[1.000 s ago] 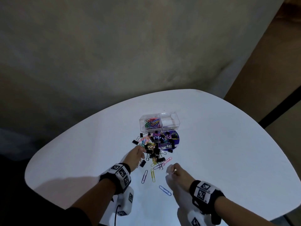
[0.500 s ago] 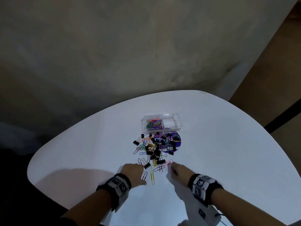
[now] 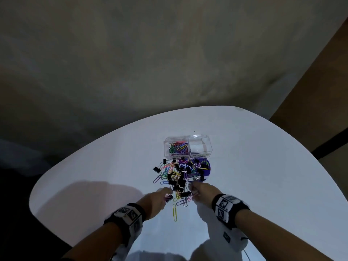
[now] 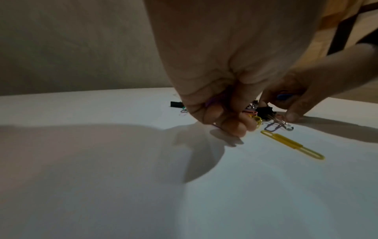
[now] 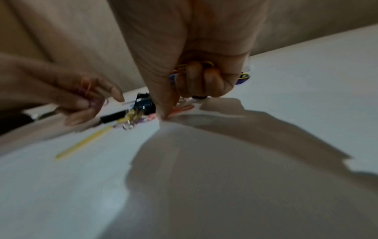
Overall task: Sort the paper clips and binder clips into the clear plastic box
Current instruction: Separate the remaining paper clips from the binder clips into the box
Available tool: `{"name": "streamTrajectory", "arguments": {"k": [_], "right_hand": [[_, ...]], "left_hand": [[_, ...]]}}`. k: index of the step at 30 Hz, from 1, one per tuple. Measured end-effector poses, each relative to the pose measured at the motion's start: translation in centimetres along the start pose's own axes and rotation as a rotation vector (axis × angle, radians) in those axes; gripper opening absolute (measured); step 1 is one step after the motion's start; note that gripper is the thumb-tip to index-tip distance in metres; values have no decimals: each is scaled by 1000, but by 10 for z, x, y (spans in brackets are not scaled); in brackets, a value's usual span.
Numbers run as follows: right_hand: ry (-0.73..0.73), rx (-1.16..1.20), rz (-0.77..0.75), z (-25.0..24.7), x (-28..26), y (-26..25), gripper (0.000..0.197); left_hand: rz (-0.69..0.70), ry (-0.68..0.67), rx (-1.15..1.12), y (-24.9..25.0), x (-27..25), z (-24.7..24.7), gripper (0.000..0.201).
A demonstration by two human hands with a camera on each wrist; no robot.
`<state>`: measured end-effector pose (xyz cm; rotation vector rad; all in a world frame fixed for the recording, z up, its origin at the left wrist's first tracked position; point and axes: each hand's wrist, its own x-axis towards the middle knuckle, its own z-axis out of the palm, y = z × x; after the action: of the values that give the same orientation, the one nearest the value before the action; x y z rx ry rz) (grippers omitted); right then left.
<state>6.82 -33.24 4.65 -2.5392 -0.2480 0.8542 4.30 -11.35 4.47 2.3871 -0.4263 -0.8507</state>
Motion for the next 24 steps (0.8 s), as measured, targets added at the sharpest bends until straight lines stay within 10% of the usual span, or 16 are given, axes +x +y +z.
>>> {"name": "streamTrajectory", "arguments": {"k": [5,17,22,24], "right_hand": [[-57,-88,-21,-2,5,0,12],[238,1161,195,-48,21,33,28],[115,364,20,-55,39,11,9],[11,-65,-12,-51,46,5,40]], "left_hand": [[33,12,14,3,2,8,35],[210,-60,546,12,12,7,16],[247,29,617,13,16,12,23],[189,117,430,22,13,0,20]]}}
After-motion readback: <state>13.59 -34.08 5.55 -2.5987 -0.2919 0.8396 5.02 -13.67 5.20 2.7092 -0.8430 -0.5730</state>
